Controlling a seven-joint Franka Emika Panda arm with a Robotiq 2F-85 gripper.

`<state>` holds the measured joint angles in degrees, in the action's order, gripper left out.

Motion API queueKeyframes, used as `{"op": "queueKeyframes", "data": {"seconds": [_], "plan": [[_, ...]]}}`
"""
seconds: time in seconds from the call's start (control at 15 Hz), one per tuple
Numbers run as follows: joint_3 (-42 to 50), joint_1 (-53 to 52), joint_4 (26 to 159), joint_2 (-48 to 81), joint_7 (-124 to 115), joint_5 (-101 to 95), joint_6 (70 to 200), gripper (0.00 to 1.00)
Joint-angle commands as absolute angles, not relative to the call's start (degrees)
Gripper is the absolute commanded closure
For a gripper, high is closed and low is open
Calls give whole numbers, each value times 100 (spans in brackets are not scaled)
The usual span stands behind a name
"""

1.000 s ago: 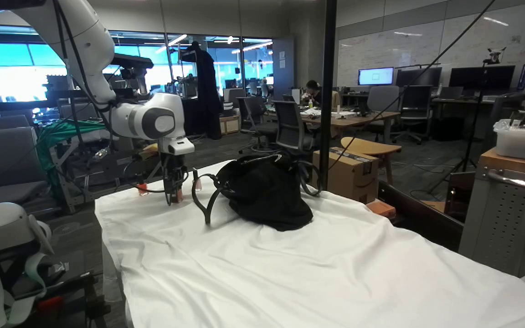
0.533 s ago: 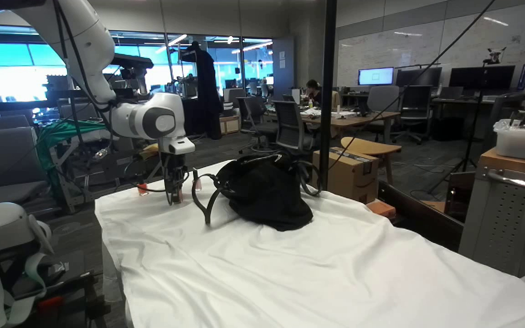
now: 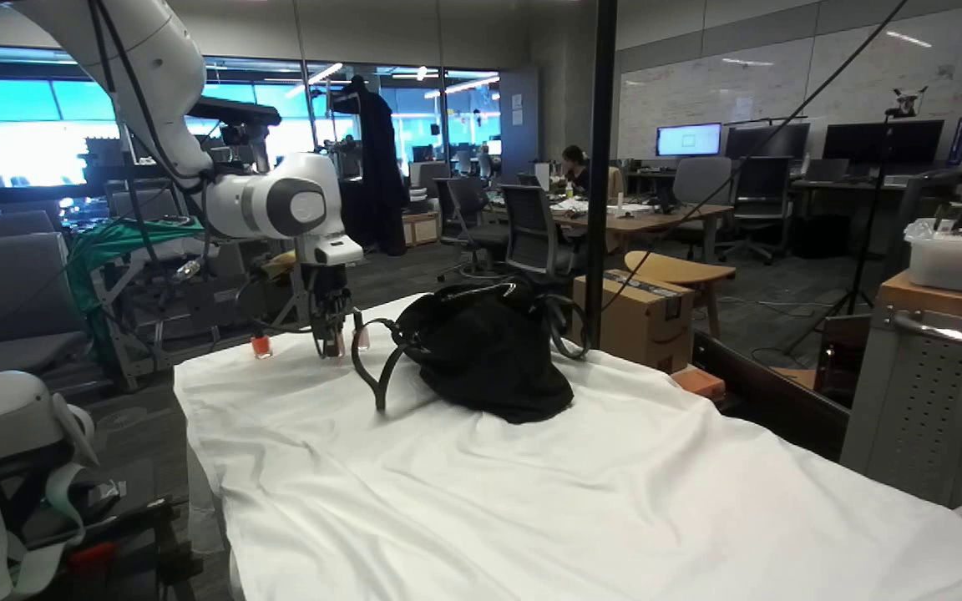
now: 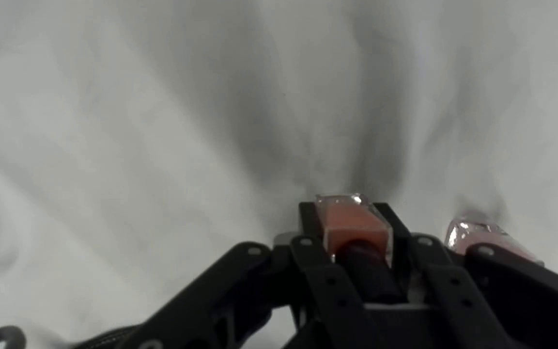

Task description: Put the nail polish bottles in the bag

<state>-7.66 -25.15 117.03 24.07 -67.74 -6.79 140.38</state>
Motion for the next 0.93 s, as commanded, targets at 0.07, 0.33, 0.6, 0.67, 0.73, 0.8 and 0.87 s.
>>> {"op": "queueKeyframes", "data": {"seconds": [0.07, 0.33, 0.6, 0.67, 0.73, 0.8, 0.87], "plan": [[-532, -2603, 11497, 2152, -7258, -1056, 13682, 79], [-329, -2406, 11268, 2054, -7189, -1387, 13405, 79], [-153, -2131, 10938, 2039, -6912, -1678, 13092, 79], [-121, -2042, 10869, 2012, -6835, -1728, 13051, 79], [-104, -1957, 10801, 1999, -6740, -1750, 13023, 80], [-90, -1881, 10732, 1988, -6619, -1759, 12980, 80], [-78, -1810, 10674, 1971, -6516, -1774, 12968, 80]]}}
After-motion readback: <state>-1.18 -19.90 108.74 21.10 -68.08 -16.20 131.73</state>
